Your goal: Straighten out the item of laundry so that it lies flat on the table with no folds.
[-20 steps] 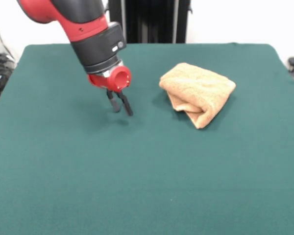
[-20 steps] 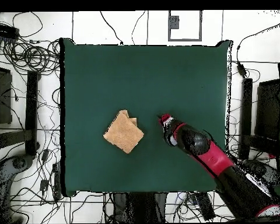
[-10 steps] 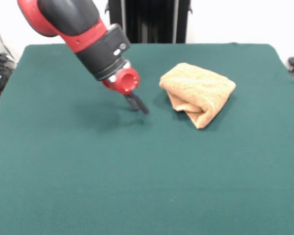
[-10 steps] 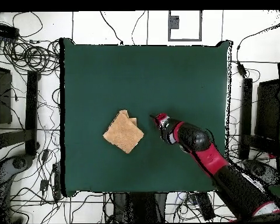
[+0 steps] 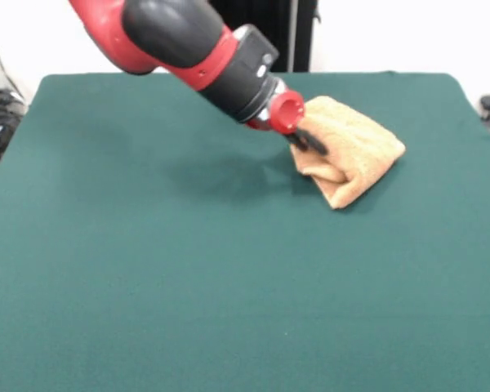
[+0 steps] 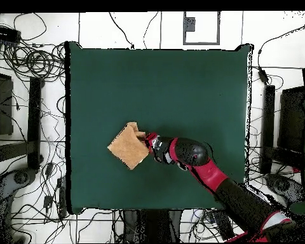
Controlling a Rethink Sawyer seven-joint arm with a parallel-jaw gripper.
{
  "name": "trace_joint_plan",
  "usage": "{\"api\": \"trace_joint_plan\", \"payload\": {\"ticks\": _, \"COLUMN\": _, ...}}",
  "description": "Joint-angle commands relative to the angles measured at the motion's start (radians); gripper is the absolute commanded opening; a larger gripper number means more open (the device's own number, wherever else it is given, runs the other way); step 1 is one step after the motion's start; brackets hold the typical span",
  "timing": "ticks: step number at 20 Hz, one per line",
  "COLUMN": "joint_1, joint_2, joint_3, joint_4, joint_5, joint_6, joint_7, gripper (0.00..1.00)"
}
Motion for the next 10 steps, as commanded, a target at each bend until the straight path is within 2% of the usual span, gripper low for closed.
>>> {"api": "trace_joint_plan", "payload": {"ticks": 1, "joint_1": 0.045, "joint_2": 0.024, "joint_3": 0.114, "joint_4": 0.068, "joint_5": 0.090, "joint_6": 0.089, "joint_7": 0.145, "gripper": 1.00}}
{"api": "trace_joint_plan", "payload": {"ticks": 10, "joint_1": 0.052, "joint_2": 0.025, "joint_3": 0.106, "joint_4": 0.064, "joint_5": 0.094, "joint_6": 0.103, "joint_7": 0.144, "gripper": 1.00}}
